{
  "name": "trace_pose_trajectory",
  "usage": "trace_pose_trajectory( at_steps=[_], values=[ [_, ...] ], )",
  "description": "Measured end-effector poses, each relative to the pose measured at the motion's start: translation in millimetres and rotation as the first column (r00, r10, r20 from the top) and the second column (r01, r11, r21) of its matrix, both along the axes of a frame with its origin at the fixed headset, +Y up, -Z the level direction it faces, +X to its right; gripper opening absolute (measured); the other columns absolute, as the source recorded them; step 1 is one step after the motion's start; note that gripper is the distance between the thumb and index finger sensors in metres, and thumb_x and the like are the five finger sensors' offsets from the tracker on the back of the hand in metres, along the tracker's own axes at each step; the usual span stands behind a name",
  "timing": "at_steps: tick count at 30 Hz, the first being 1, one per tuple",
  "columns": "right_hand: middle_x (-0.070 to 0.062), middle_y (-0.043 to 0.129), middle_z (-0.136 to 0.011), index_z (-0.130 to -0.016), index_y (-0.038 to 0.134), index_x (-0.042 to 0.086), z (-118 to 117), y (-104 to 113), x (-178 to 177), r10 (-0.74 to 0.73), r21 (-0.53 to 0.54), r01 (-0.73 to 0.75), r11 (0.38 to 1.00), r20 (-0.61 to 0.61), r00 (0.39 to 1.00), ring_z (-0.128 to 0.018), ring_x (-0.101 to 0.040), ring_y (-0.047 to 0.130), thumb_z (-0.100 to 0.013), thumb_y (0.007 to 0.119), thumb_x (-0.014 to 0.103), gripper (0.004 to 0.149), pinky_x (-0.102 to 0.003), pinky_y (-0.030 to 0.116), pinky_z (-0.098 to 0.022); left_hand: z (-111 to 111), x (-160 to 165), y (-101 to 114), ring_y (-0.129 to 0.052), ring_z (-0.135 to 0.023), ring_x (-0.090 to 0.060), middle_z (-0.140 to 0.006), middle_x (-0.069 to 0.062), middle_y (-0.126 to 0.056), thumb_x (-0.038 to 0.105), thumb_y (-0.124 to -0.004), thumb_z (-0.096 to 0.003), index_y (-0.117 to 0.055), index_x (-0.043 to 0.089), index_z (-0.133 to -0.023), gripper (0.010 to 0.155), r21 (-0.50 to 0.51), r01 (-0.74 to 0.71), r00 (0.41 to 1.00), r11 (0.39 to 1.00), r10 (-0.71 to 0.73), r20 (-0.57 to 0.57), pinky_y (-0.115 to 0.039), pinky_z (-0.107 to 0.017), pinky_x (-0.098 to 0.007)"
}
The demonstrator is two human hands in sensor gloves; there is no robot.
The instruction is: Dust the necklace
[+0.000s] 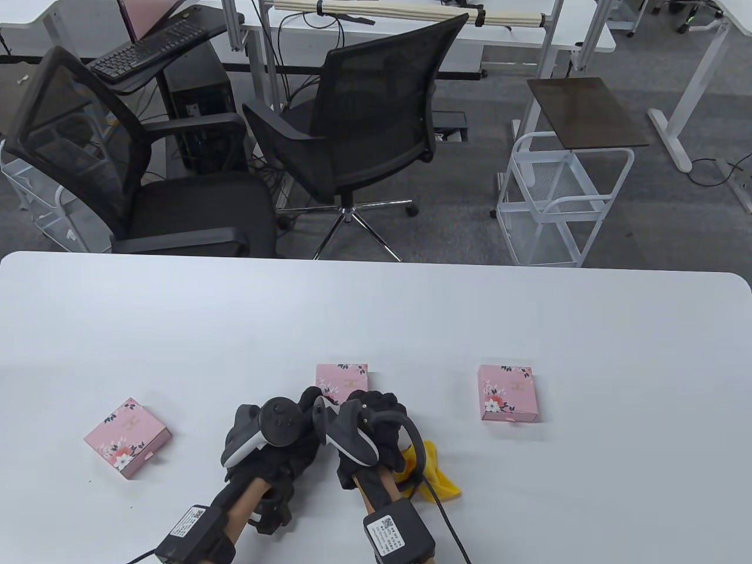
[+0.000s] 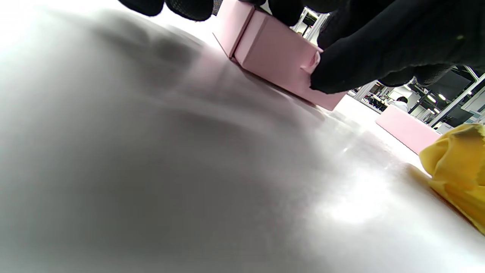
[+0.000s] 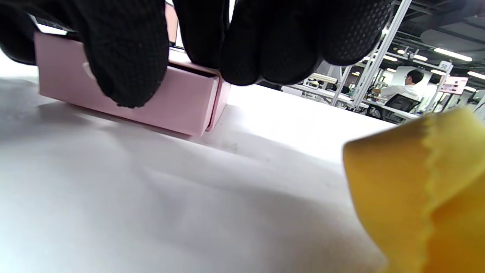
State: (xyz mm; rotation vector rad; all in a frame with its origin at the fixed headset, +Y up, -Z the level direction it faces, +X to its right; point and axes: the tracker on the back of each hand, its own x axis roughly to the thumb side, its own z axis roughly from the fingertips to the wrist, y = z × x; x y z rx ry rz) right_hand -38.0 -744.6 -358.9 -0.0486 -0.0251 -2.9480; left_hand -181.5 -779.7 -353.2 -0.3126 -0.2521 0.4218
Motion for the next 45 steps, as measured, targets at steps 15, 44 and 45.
trace_pose_trajectory(
  at_steps=[15, 44, 45],
  values=[
    [-0.016, 0.087, -0.084, -0.092, 0.078, 0.015, 2, 7, 2, -0.045, 0.077, 0.043, 0.996, 0.025, 0.999, -0.071, -0.044, 0.085, -0.055, 0.091, 0.041, 0.047, -0.059, 0.068, -0.062, 0, -1, 0, -0.039, -0.110, -0.033, -0.129, 0.010, -0.025, 0.046, -0.051, -0.0648, -0.040, 0.038, -0.118, 0.055, -0.004, -0.002, 1.000, 1.000, 0.002, 0.001, -0.045, -0.079, -0.060],
    [-0.031, 0.063, -0.108, -0.114, 0.055, 0.007, -15, 37, -4, -0.172, -0.020, 0.173, 0.985, 0.027, 0.985, -0.087, -0.054, 0.069, -0.064, 0.074, 0.048, 0.067, -0.064, 0.059, -0.068, 39, -48, 63, -0.038, -0.109, -0.036, -0.128, 0.004, -0.028, 0.046, -0.055, -0.0644, -0.039, 0.032, -0.119, 0.058, 0.266, -0.160, 0.978, 0.951, 0.189, -0.085, -0.045, -0.078, -0.059],
    [-0.034, 0.056, -0.111, -0.117, 0.049, 0.006, -18, 34, -6, -0.198, -0.044, 0.201, 0.979, 0.050, 0.979, -0.089, -0.058, 0.065, -0.065, 0.071, 0.050, 0.072, -0.065, 0.057, -0.069, 43, -55, 68, -0.038, -0.109, -0.036, -0.128, 0.003, -0.030, 0.046, -0.056, -0.0645, -0.040, 0.032, -0.119, 0.058, 0.289, -0.181, 0.972, 0.940, 0.217, -0.095, -0.045, -0.078, -0.059]
  ],
)
